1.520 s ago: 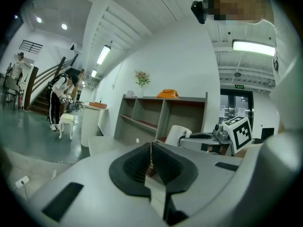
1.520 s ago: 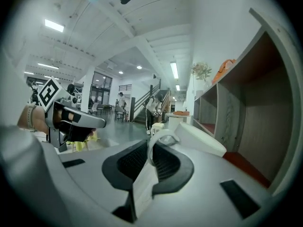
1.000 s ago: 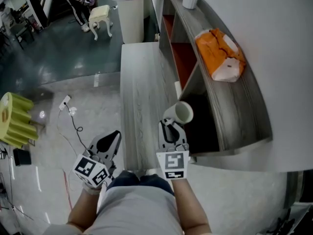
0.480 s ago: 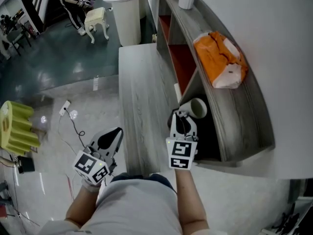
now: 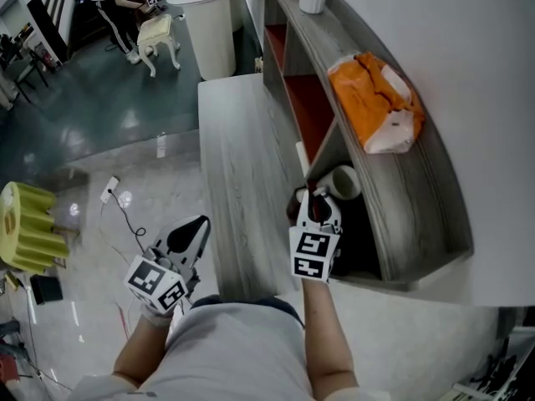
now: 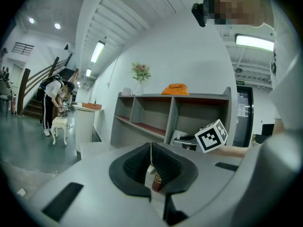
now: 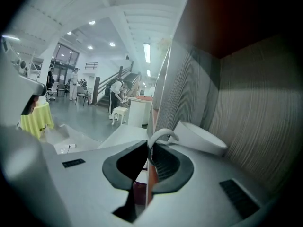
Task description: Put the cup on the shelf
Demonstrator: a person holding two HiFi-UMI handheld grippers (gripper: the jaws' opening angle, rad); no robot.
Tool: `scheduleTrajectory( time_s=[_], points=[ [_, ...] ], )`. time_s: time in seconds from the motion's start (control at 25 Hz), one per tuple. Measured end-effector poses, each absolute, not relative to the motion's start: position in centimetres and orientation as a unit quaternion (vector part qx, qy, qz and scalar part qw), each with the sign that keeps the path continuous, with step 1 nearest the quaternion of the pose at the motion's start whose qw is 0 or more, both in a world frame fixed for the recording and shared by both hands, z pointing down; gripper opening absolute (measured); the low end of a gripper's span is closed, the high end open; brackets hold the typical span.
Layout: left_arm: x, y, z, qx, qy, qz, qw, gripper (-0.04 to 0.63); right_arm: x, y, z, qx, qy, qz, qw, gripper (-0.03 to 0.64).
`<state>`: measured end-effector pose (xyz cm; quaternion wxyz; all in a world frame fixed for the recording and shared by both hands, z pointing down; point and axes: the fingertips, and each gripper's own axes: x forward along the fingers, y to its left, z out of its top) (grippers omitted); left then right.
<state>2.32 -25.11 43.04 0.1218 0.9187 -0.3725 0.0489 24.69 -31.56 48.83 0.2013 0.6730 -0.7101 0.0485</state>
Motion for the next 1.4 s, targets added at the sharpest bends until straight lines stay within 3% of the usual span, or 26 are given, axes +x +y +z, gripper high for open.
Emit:
scheduleTrajectory(
  time_s=[0.76, 1.0, 1.4],
  points=[
    [1.1, -24.8, 43.7, 0.915, -0.379, 0.047, 0.130, 0.018, 24.3, -32.3, 50.5, 0.678, -0.709, 0.091, 0.171, 0.041],
    [0.9, -24.5, 43.6, 0.915, -0.379, 0.045, 0.129, 0.018, 23.7, -32.0, 49.8, 0.675, -0.717, 0.093, 0.151, 0.132],
    [1.9, -23.7, 43.5, 0.922, -0.363, 0.041, 0.127, 0.018, 23.4, -29.0, 48.6, 0.673, -0.721, 0.105, 0.129, 0.138]
  ],
)
